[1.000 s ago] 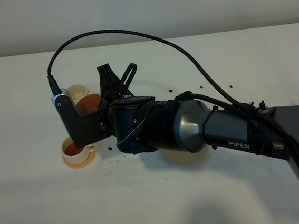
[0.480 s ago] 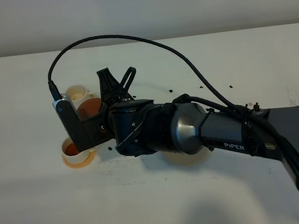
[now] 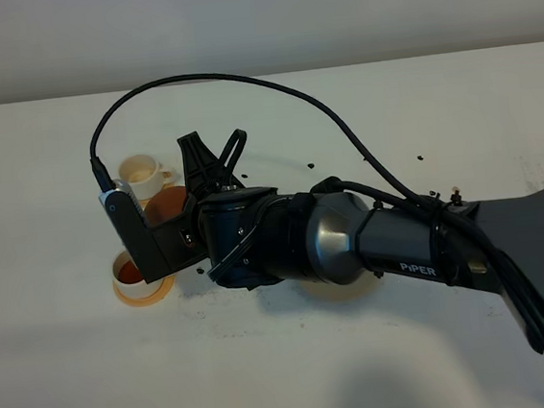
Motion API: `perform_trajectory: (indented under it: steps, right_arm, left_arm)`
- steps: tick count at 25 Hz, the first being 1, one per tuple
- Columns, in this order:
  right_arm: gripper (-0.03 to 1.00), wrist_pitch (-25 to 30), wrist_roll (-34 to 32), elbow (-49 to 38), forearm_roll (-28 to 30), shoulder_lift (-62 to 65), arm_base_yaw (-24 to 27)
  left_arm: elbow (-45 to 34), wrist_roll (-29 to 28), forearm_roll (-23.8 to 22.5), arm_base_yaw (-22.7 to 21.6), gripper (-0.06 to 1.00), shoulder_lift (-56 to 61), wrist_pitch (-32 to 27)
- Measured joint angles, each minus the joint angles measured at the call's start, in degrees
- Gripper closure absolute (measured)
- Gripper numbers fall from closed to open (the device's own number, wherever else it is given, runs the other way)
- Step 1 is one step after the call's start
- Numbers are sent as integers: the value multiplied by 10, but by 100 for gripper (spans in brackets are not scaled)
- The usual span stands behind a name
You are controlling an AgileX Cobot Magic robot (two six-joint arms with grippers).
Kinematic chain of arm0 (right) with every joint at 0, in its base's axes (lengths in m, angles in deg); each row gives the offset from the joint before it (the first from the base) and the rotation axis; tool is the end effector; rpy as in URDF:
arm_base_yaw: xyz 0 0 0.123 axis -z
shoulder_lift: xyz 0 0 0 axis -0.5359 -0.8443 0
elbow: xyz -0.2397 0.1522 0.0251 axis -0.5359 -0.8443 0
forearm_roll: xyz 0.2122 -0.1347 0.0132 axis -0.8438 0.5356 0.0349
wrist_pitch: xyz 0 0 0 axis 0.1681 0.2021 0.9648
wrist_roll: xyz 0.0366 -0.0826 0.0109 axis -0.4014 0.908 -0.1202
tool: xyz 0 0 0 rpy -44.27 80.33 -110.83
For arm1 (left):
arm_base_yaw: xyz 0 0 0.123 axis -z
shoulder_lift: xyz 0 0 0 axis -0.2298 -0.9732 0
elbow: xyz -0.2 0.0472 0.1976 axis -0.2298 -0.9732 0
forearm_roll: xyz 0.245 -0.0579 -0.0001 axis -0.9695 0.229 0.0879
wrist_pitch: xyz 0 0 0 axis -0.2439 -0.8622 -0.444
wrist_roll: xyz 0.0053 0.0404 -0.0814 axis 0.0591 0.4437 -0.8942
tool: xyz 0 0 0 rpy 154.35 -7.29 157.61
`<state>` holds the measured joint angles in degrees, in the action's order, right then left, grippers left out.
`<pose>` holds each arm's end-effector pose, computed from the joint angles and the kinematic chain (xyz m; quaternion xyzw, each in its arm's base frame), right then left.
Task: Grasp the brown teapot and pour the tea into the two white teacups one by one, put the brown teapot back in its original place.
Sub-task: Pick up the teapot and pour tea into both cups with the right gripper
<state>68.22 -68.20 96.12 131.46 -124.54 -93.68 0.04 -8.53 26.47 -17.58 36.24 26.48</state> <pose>0.2580 0.3837 0.1724 -0.7862 0.4733 -0.2375 0.3186 -0.0010 -0.0002 0.2638 -0.0281 0.8670 0.0212 0.4971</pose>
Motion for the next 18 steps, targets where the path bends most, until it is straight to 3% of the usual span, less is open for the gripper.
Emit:
perform_trajectory:
  steps: [18]
  right_arm:
    - [87, 0, 13, 0, 20, -5, 0]
  left_arm:
    - [0, 0, 0, 0, 40, 0, 0]
